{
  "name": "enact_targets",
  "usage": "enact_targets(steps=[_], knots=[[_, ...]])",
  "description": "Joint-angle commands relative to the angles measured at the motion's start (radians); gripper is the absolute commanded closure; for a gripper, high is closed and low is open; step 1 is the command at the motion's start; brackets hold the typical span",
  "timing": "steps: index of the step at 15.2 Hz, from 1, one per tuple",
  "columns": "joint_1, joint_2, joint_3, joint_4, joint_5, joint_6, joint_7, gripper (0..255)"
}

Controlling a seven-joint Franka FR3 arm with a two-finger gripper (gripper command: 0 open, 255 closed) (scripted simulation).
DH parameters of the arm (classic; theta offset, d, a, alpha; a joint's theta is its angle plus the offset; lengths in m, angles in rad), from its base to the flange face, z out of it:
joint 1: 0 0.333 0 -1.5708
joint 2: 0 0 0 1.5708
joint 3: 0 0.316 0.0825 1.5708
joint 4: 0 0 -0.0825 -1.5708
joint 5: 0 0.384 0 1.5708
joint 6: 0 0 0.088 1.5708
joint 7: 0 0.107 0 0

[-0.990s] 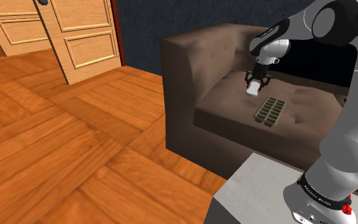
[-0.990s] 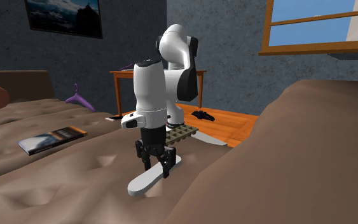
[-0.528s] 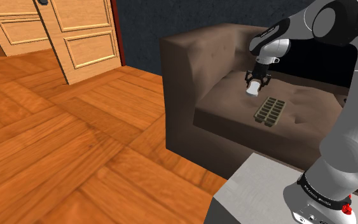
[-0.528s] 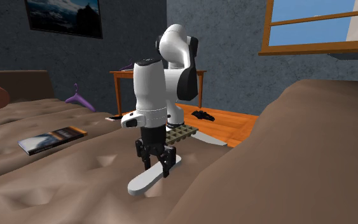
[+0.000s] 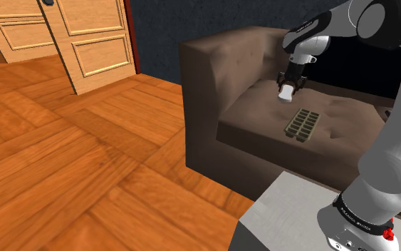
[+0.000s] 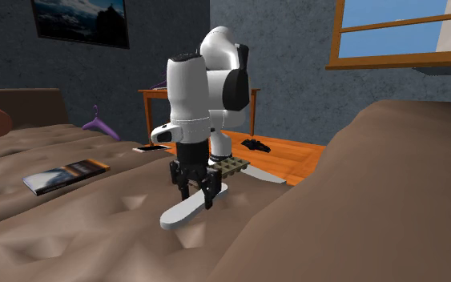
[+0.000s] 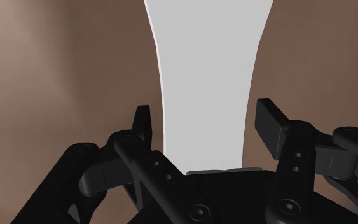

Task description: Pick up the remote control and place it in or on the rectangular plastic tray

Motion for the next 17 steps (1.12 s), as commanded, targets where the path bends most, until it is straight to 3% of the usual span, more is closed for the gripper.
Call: enact_targets(steps=[1, 14, 17], knots=[[0.001, -0.009, -0.002, 0.015, -0.005, -0.024, 0.004, 255], [0.004, -0.058, -0.01, 0.116, -0.029, -0.169, 0.023, 255], [0.034, -0.189, -0.013, -0.05, -0.075, -0.124, 0.055, 255]])
